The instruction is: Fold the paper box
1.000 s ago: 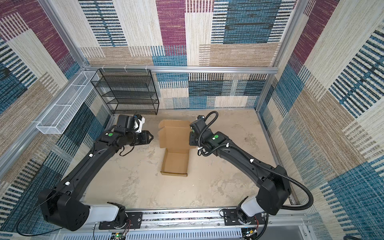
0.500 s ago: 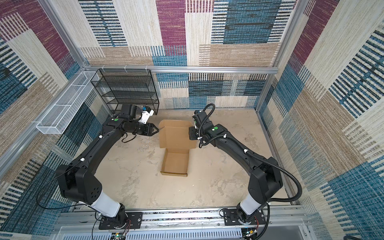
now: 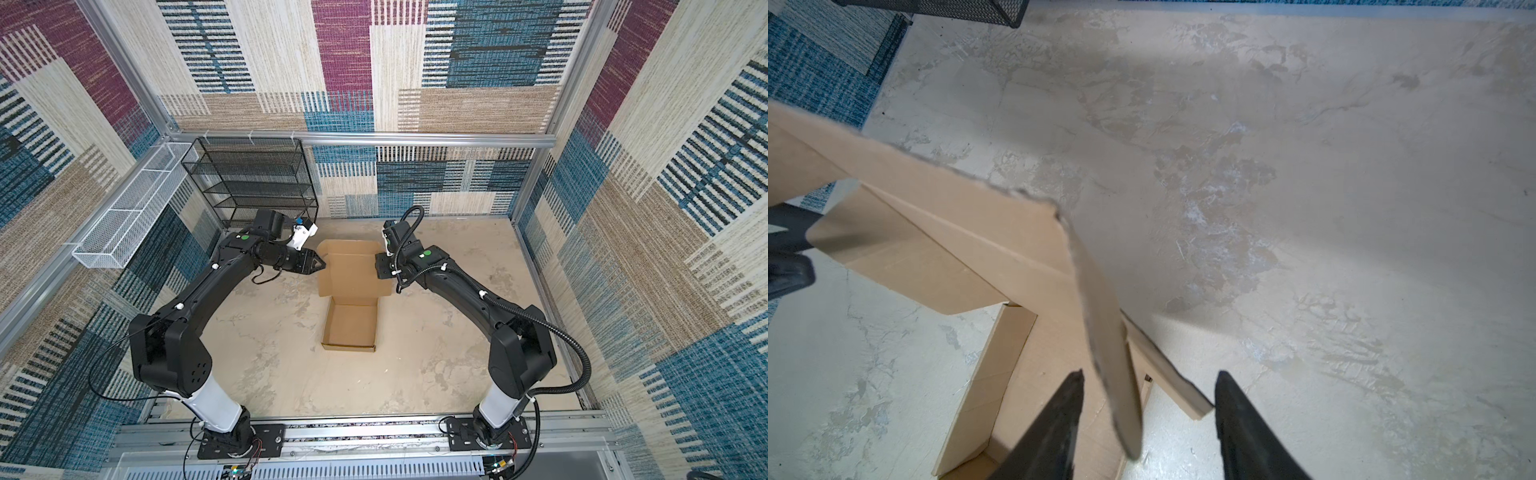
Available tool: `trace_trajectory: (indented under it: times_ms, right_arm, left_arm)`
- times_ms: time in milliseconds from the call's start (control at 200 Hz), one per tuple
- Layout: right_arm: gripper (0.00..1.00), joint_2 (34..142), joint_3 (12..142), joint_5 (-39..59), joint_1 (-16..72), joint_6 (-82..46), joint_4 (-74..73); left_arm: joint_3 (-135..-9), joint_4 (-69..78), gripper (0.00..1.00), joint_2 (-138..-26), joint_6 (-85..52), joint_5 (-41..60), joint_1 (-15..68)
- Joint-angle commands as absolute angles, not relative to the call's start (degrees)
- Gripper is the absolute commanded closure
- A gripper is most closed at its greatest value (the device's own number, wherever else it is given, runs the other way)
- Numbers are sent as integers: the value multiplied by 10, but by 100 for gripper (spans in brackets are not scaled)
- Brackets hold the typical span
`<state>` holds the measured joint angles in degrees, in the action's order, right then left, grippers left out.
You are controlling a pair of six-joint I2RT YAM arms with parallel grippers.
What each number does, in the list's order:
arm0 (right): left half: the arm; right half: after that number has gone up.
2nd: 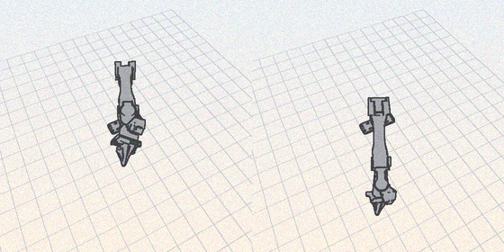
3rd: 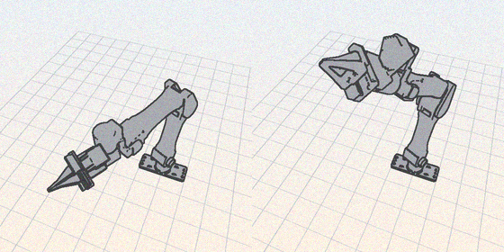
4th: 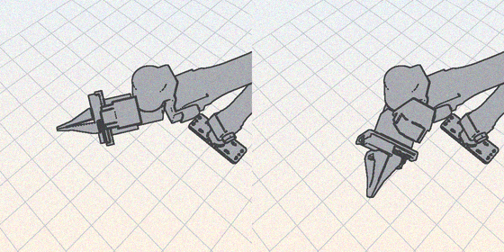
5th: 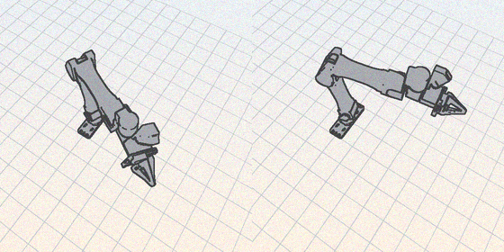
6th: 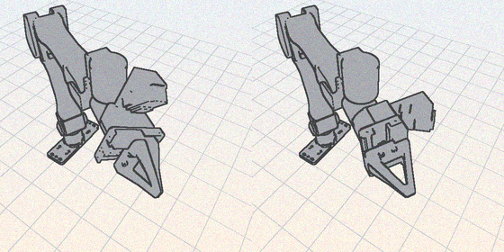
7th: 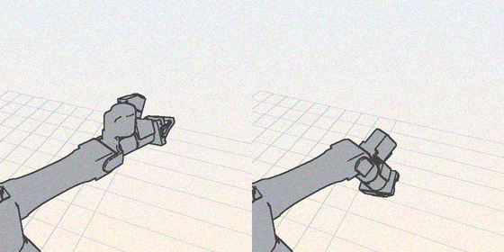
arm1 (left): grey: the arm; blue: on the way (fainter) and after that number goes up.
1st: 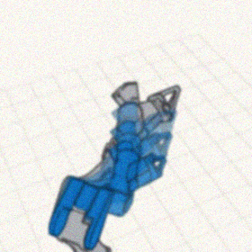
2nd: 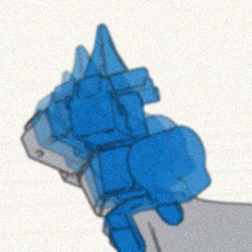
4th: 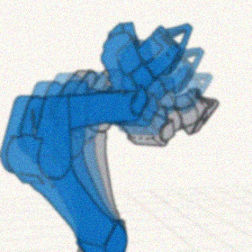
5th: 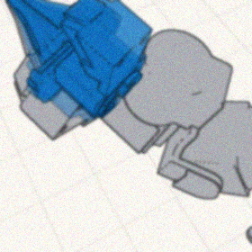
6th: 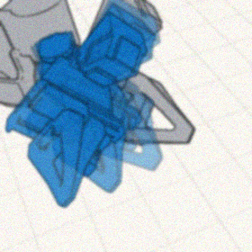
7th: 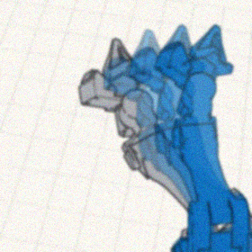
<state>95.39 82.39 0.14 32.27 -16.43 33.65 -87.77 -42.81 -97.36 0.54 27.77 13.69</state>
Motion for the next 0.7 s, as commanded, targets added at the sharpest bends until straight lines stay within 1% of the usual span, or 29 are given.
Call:
trace_trajectory:
  times_ms: [0, 175, 285, 416, 696]
  right_arm:
    - [49, 957, 828, 18, 323, -158, 316]
    - [54, 953, 821, 30, 323, -163, 311]
    - [57, 947, 817, 34, 323, -165, 309]
    - [62, 942, 814, 41, 323, -166, 308]
    - [69, 949, 821, 52, 323, -162, 312]
  left_arm:
    - [-884, -428, 61, -980, 4, 282, 141]
    - [-884, -428, 63, -983, -1, 268, 147]
    - [-882, -428, 68, -980, -4, 259, 148]
    - [-878, -428, 76, -973, -7, 244, 150]
    - [-863, -411, 86, -961, -21, 235, 154]
